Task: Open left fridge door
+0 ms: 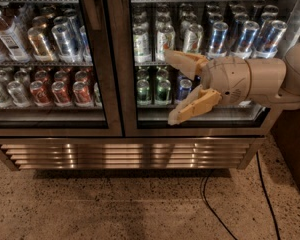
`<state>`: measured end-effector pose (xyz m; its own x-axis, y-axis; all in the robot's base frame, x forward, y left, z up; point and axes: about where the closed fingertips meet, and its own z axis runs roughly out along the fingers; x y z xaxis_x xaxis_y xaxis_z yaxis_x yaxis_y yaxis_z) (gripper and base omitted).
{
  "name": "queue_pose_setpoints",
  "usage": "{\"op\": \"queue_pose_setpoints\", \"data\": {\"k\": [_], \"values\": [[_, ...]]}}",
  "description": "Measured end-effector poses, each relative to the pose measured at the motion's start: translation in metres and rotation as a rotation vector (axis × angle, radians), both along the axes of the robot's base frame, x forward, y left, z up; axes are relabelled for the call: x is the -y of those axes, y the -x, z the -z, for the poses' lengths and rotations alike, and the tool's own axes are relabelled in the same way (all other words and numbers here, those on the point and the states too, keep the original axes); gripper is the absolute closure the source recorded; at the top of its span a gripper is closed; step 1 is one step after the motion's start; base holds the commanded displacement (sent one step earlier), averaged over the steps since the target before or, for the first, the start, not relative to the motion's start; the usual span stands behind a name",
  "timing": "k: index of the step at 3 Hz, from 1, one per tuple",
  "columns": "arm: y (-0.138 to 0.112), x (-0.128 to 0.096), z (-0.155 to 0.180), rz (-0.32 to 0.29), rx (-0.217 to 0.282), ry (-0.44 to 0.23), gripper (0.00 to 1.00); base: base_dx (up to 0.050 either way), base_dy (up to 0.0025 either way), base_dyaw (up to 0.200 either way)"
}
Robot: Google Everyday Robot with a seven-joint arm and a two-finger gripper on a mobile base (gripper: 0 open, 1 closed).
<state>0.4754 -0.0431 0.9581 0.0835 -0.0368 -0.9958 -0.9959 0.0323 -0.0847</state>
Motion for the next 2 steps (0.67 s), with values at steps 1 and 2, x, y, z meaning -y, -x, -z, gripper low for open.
{"op": "queue_pose_setpoints", "data": {"k": [1,2], "values": [[-0.0038,-0.0043,-0.0511,-0.005,0.033,-0.040,0.00,0.000,0.00000,0.000],[-0.0038,-0.0044,-0.0510,-0.005,0.033,-0.040,0.00,0.000,0.00000,0.000]]}}
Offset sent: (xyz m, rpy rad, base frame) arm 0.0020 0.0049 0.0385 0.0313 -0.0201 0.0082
